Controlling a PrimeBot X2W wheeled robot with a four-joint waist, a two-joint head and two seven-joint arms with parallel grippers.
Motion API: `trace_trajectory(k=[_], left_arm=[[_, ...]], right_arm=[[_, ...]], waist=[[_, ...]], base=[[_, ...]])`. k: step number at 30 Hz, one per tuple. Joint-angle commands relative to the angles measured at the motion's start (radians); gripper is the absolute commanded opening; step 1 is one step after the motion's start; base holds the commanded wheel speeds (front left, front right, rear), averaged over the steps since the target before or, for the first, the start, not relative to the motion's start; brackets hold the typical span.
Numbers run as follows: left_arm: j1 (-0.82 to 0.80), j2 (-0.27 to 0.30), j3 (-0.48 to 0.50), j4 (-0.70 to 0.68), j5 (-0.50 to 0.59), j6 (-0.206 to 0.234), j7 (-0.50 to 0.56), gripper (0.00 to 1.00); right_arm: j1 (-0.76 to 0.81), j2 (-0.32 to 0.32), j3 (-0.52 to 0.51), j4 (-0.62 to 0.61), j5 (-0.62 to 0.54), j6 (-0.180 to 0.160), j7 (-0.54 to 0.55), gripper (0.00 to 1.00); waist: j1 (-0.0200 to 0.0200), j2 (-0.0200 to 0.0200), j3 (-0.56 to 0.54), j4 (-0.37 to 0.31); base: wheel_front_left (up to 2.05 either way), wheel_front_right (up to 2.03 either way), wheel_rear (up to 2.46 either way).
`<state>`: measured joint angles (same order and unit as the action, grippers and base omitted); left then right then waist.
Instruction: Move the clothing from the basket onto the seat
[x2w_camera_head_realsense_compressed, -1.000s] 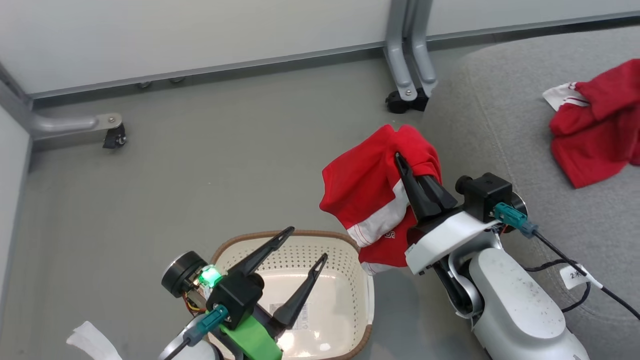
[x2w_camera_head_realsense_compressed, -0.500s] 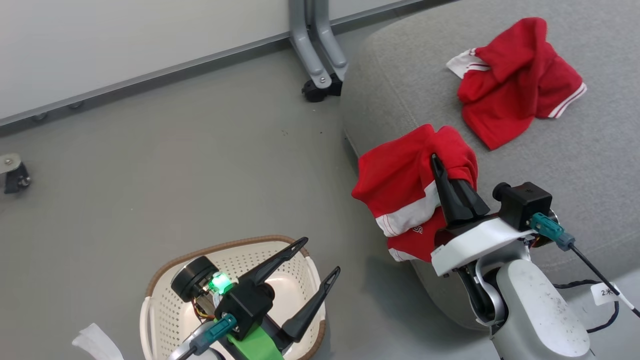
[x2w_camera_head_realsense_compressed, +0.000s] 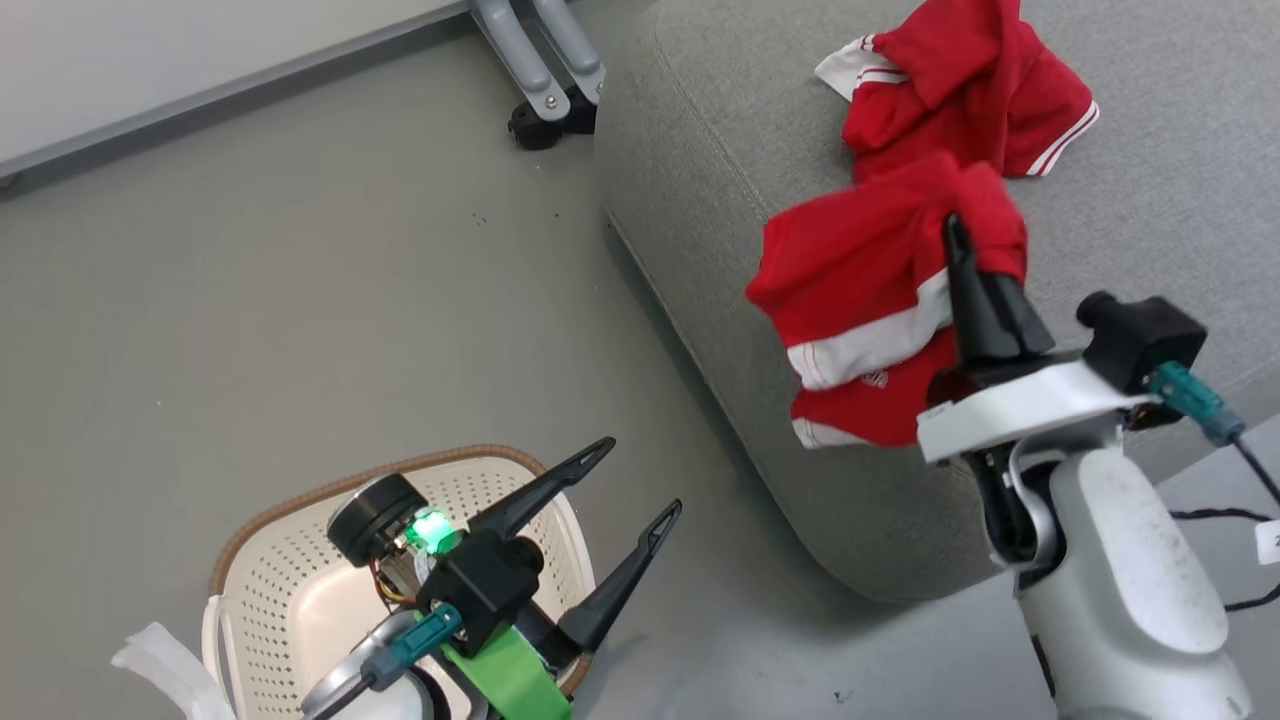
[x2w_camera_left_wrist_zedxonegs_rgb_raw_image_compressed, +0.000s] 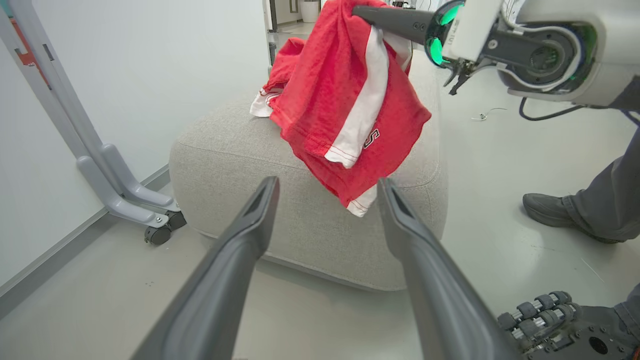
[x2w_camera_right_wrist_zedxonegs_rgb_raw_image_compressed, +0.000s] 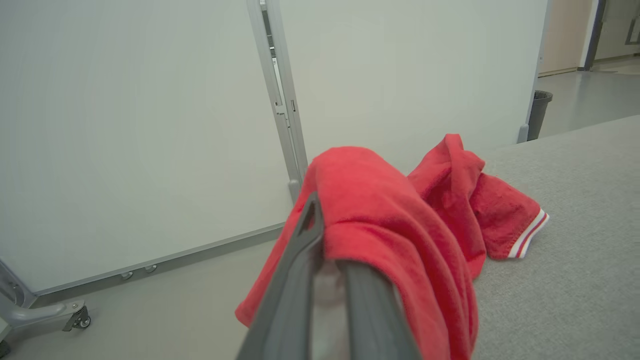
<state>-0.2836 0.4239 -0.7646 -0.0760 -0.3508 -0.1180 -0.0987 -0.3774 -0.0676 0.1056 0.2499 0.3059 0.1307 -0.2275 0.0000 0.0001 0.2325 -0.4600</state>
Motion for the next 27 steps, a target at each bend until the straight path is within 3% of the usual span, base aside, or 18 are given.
trace_trajectory(k=[1,6,16,27], left_arm=[[-0.025,0.012,0.006,-0.013,0.008,0.002,0.004,1.00],[-0.090,0.043,0.007,-0.066,0.025,-0.005,0.032,1.00],[-0.239,0.113,0.004,-0.140,0.047,-0.011,0.058,1.00],[-0.343,0.169,-0.029,-0.165,0.057,-0.014,0.058,1.00]], right_arm=[[-0.037,-0.001,-0.019,0.001,0.003,0.000,-0.008,0.00],[-0.176,-0.023,-0.114,0.040,0.036,0.000,-0.020,0.00],[-0.424,-0.132,-0.317,0.198,0.042,0.000,-0.034,0.00],[-0.564,-0.170,-0.441,0.570,0.048,0.000,-0.037,0.00]], waist=[[0.0000,-0.0001,0.053,-0.006],[0.0000,-0.0001,0.156,0.015],[0.0000,-0.0001,0.377,0.084],[0.0000,-0.0001,0.529,0.132]], base=[[0.00,0.00,0.00],[0.00,0.00,0.00],[0.00,0.00,0.00],[0.00,0.00,0.00]])
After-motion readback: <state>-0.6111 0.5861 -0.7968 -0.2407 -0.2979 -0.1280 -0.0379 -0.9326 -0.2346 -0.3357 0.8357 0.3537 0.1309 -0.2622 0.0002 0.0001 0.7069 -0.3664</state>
